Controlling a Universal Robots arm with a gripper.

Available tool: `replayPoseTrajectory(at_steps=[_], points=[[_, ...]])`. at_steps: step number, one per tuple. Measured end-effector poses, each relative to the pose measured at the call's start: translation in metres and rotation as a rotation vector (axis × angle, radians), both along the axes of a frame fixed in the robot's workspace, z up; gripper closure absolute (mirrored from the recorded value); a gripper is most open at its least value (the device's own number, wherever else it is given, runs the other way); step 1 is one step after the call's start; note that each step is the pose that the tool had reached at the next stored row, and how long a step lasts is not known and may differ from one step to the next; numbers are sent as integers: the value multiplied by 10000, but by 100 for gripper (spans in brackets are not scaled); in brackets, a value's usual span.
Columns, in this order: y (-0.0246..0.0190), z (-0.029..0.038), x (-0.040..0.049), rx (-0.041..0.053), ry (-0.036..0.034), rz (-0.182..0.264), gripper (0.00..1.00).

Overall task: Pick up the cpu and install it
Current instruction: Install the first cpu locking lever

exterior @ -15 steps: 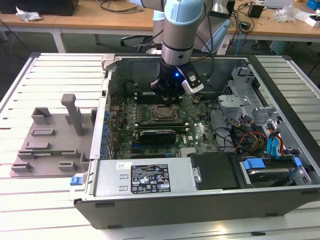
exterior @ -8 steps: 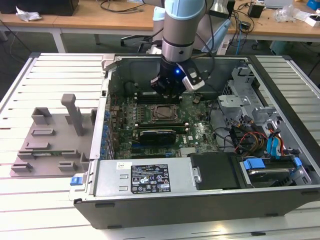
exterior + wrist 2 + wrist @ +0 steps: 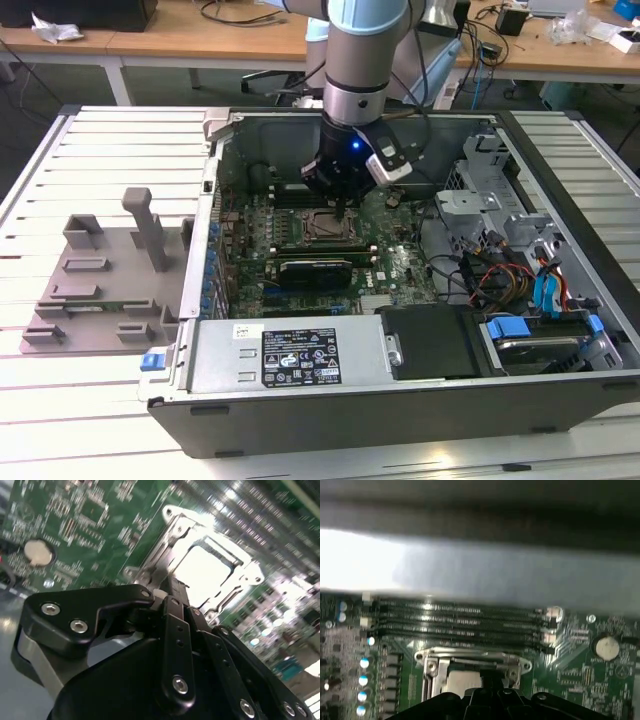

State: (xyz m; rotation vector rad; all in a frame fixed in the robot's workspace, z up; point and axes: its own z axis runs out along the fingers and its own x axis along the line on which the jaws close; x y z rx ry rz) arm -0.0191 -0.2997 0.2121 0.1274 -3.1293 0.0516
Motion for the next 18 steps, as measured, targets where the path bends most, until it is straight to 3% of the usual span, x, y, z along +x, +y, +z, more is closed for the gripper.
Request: replayPoseTrajectory(at_steps=[2, 5, 7, 9, 18], points=[[-44, 0, -3, -218, 0, 1, 89], [-86, 23, -4, -221, 0, 1, 89], [-88, 151, -4, -209, -2, 0, 89], [-88, 221, -4, -209, -2, 0, 89], [-88, 383, -4, -208, -2, 0, 89]])
